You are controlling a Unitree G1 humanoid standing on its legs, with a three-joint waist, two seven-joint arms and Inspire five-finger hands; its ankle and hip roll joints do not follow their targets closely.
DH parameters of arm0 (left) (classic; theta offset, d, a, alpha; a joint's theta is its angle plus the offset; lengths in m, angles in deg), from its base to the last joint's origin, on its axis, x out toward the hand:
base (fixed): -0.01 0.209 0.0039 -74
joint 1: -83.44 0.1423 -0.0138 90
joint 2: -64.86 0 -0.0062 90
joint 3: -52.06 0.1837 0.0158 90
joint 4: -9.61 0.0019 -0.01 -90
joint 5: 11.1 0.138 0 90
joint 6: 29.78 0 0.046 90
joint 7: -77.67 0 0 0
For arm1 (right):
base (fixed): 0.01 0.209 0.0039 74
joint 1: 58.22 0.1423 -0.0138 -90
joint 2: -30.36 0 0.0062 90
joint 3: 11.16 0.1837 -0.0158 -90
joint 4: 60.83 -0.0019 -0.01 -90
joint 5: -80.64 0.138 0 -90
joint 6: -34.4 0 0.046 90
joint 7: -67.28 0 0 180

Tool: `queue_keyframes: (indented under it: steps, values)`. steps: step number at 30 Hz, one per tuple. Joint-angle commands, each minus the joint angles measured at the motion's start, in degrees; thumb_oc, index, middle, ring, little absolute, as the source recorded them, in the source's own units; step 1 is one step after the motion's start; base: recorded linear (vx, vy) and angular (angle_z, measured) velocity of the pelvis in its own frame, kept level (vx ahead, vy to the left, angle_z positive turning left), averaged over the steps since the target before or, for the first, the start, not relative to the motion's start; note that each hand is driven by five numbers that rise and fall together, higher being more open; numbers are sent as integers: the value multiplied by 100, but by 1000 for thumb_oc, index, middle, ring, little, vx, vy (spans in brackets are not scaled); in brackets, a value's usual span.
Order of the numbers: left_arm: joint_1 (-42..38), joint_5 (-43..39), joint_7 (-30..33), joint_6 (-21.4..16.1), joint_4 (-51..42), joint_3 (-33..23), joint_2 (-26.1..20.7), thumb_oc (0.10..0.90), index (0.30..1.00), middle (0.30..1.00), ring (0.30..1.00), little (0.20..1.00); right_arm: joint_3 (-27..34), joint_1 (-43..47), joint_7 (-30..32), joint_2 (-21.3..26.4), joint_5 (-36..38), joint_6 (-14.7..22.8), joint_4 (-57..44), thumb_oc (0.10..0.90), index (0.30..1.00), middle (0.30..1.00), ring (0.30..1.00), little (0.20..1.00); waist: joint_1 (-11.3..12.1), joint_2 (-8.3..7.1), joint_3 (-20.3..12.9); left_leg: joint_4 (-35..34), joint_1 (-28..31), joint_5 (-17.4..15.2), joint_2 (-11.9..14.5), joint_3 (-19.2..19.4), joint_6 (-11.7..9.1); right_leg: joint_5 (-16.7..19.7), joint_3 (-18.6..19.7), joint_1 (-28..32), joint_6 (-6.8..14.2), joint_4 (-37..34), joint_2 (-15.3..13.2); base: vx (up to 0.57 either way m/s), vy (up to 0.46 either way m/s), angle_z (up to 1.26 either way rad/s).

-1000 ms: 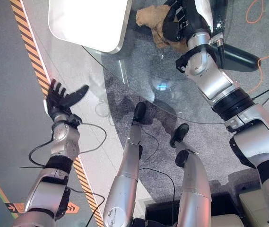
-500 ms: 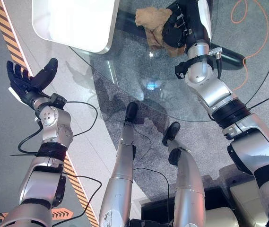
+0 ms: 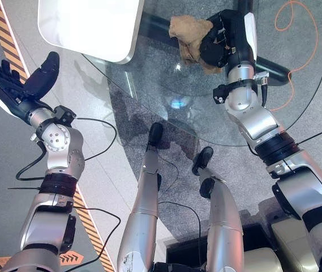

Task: Wipe the table with a cloth and put it in the basket.

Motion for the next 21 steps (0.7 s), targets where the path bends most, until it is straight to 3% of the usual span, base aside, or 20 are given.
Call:
queue_keyframes:
  steps: [1,8,21]
  values:
    - [-65,541,-71,-518,-499,-471,-278,800,900,900,900,900,307,-188,236,251,-486,384,-616,100,300,300,300,200,-6,39,-111,534,261,-714,-514,522,584,889,324,496,246,-1295,388,0,0,0]
    - [108,791,-315,-468,-935,-442,-293,800,900,900,900,900,497,-308,266,319,-777,392,-1083,100,300,300,300,200,-20,27,-111,553,299,-721,-522,539,596,900,344,525,266,-1276,385,0,0,0]
    - [330,576,-2358,-134,-2001,-56,-174,800,900,900,900,900,958,-514,65,475,-1398,471,-2160,100,300,300,300,200,-142,47,-111,556,343,-711,-533,604,636,967,436,495,315,-1240,403,-1,2,0]
